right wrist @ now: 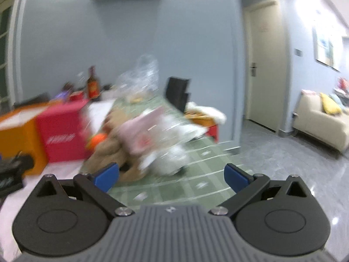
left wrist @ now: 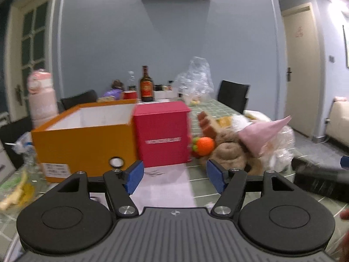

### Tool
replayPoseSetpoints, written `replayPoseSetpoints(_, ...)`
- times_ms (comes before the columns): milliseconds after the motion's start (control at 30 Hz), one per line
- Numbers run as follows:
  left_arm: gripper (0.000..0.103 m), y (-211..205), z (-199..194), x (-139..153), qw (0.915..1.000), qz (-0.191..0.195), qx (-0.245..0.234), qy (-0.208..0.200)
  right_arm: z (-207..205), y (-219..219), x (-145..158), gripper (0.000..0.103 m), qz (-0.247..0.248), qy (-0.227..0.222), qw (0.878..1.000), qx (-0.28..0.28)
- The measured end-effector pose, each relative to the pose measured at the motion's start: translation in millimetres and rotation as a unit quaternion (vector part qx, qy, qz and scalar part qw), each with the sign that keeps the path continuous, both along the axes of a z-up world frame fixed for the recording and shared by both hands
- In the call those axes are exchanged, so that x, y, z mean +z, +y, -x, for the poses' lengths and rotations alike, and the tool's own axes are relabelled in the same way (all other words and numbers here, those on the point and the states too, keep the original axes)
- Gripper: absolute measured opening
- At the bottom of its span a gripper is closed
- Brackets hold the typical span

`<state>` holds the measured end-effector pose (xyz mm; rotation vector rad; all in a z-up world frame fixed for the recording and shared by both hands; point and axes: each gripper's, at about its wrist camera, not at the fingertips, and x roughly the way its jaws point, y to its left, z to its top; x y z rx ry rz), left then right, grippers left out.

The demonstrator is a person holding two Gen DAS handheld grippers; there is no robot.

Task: Organize soft objects
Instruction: 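Grasp the brown plush toy with the left tool while the right grasps the pink bundle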

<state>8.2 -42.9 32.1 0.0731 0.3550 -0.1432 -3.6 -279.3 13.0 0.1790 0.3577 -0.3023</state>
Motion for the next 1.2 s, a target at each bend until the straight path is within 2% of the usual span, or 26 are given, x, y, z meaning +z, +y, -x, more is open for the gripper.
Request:
replayPoseSetpoints(100, 0.081, -9, -12, 3, 0.9982, 0.025, -0.054, 0.008, -16, -31, 15, 0.100, -0.043, -0.002, 0.999, -0.007)
replayPoseSetpoints(267, 0.083, -35, -32, -4, 0.9922, 0.025, -0.121, 0.016, -52, -64, 38, 0.100, -0.094, -0.011, 0.995, -0.016)
replayPoseSetpoints(367, 0.083, -48, -49, -13, 0.9904, 0.012, -0.133, 0.036, -54, -70, 27, 0.100, -0.146, -0.040, 0.988, -0.024)
replayPoseSetpoints(467, 0.083, -60, -61, -26, 0.9912, -0.020, -0.122, 0.045, -54, -70, 3, 0.100, -0.169, -0.069, 0.983, 0.010)
replayPoseSetpoints(533, 0.083, -67, -70, -35, 0.9917, -0.033, -0.112, 0.054, -57, -76, -7, 0.089, -0.179, -0.070, 0.980, 0.046)
replayPoseSetpoints(567, 0.083, -70, -75, -39, 0.9917, -0.038, -0.108, 0.058, -58, -80, -12, 0.075, -0.194, -0.069, 0.976, 0.069)
replayPoseSetpoints(600, 0.083, -69, -77, -40, 0.9915, -0.041, -0.103, 0.067, -59, -83, -16, 0.066, -0.210, -0.069, 0.971, 0.089)
replayPoseSetpoints(700, 0.082, -71, -87, -45, 0.9944, -0.046, -0.059, 0.074, -64, -82, -21, 0.053, -0.231, -0.071, 0.957, 0.161)
replayPoseSetpoints(867, 0.083, -75, -93, -50, 0.9941, -0.051, -0.058, 0.076, -81, -62, -25, 0.034, -0.252, -0.055, 0.942, 0.213)
replayPoseSetpoints(933, 0.083, -80, -95, -52, 0.9937, -0.057, -0.062, 0.074, -84, -56, -25, 0.034, -0.264, -0.060, 0.935, 0.230)
replayPoseSetpoints(1000, 0.083, -83, -97, -55, 0.9932, -0.066, -0.058, 0.076, -88, -51, -26, 0.034, -0.268, -0.062, 0.936, 0.219)
replayPoseSetpoints(1033, 0.081, -83, -98, -55, 0.9930, -0.063, -0.060, 0.080, -90, -48, -26, 0.034, -0.264, -0.062, 0.940, 0.207)
replayPoseSetpoints(1067, 0.072, -82, -99, -55, 0.9929, -0.055, -0.064, 0.084, -92, -46, -27, 0.033, -0.259, -0.061, 0.944, 0.195)
replayPoseSetpoints(1100, 0.062, -81, -100, -55, 0.9925, -0.047, -0.070, 0.089, -93, -43, -29, 0.029, -0.256, -0.058, 0.946, 0.190)
replayPoseSetpoints(1200, 0.051, -81, -98, -56, 0.9917, -0.045, -0.074, 0.095, -99, -41, -35, 0.011, -0.265, -0.051, 0.944, 0.191)
